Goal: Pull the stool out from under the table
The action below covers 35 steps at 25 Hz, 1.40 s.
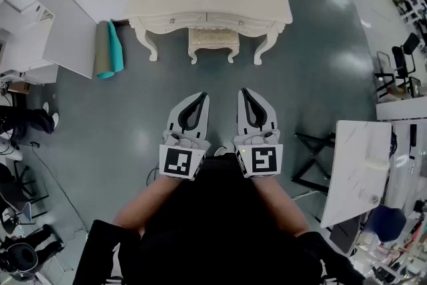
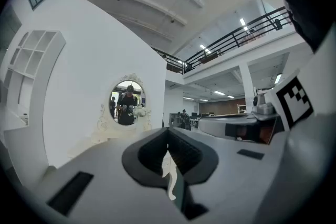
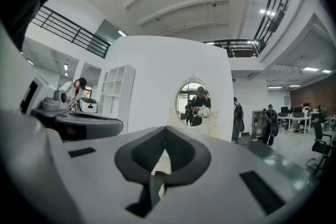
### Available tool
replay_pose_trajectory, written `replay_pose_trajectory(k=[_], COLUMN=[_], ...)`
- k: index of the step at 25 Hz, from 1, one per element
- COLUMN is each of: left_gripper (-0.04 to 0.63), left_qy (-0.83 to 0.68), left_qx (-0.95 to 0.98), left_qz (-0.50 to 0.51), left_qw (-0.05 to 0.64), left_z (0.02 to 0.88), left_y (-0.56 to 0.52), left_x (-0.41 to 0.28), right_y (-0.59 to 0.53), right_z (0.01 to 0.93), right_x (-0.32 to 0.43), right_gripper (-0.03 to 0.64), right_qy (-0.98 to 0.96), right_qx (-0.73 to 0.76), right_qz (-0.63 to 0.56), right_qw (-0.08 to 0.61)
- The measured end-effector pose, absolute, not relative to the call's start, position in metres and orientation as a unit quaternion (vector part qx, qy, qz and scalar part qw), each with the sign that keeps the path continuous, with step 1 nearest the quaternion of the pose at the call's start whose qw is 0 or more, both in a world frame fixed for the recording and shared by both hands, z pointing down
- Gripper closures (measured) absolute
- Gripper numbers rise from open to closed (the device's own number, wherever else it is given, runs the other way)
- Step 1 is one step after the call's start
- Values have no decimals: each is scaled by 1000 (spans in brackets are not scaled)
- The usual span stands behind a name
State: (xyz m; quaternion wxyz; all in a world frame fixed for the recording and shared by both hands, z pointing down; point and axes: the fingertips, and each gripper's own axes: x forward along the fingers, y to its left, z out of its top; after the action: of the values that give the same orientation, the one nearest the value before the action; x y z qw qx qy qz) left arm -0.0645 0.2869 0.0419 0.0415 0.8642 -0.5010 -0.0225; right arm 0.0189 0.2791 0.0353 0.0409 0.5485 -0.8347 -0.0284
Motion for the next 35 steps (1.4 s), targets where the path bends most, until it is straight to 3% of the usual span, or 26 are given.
replay_pose_trajectory(k=[6, 18, 35], left_gripper=[581, 581, 581], left_qy=[-503, -521, -508], left_qx=[864, 853, 859], left_qz=[-11, -13, -15], left_qw=[14, 32, 62], left_z=[49, 62, 97], left_y=[302, 287, 156], left_x=[-34, -27, -68], right_y=[298, 319, 169], right_z=[37, 84, 99], right_x=[56, 110, 98], right_gripper=[600, 598, 598], right_qy=[-839, -815, -799], right_qx=[541, 578, 596], right_qz=[-39, 28, 34], right_qw=[38, 36, 69])
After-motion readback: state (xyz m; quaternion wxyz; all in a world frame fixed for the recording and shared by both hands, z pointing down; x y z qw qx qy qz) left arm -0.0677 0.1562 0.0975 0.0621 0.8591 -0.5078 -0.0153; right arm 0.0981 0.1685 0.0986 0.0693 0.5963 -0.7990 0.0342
